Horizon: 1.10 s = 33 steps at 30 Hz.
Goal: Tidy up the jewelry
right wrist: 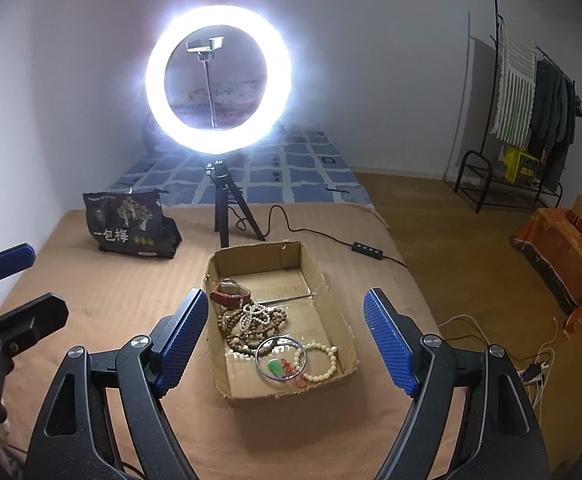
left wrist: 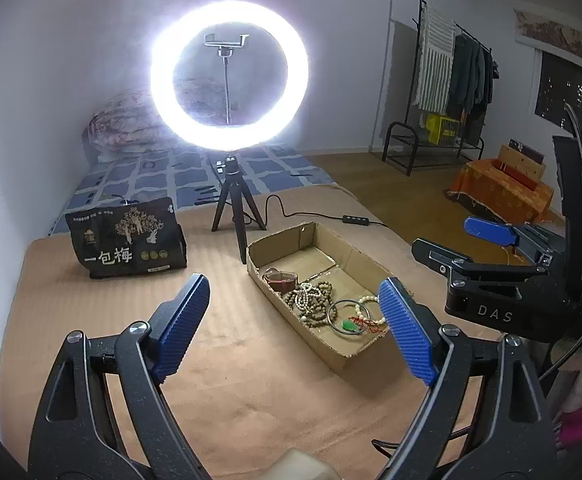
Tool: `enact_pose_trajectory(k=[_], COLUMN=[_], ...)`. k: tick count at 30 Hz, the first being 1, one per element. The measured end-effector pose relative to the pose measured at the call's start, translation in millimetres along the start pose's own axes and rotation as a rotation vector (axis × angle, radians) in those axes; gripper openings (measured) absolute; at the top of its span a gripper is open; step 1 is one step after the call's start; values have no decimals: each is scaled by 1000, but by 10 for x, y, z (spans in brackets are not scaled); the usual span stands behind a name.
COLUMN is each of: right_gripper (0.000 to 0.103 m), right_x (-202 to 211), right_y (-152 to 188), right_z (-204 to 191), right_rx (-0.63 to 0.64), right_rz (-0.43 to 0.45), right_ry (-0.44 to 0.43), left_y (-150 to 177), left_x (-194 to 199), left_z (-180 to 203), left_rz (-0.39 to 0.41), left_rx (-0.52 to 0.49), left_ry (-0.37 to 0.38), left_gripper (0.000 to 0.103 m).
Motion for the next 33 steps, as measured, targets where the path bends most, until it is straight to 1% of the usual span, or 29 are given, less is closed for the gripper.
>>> enact_pose_trajectory(k=[1,3,9,15,19,22,23,28,33], right_gripper=[80,80,81,81,83,83,83,83,83], right_x=[18,65,124,236,305,311,312,321,300], right_y=[18,55,126,109,113,118,120,127,135], right_z=[-12,-37,-66,-93,-86,-74,-71,-62,-81], right_rx=[2,2,-9,-8,-9,-13,-13,-22,-24], right_rz=[4,12,33,64,86,92,92,99,93], right_ry=[3,8,2,-13,-7,-5,-5,-2,-3], left_y=[22,58,135,180,218,235,239,243,247], left_x=[19,55,145,178,199,200,203,261,253], left_z=[-11,-24,-40,33,90,117,127,121,106], left_rz=[2,10,23,26,23,18,19,34,20], left_rx=[5,7,-3,-46,-71,-82,-83,-82,-71], left_ry=[-2,-7,-25,-51,-69,-77,-83,-95,-110], left_gripper=[90,94,94,94,94,98,102,103,103])
Point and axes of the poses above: each gripper's, at about its wrist camera, not at the fingertips, and x roughly against the way its jaws point, z to its right, y to its underside, the point moved 2 cm from there along -x, roughly the way its jaws point, and after that the axes turned 9 degrees about -z, right-handed, at the moved point
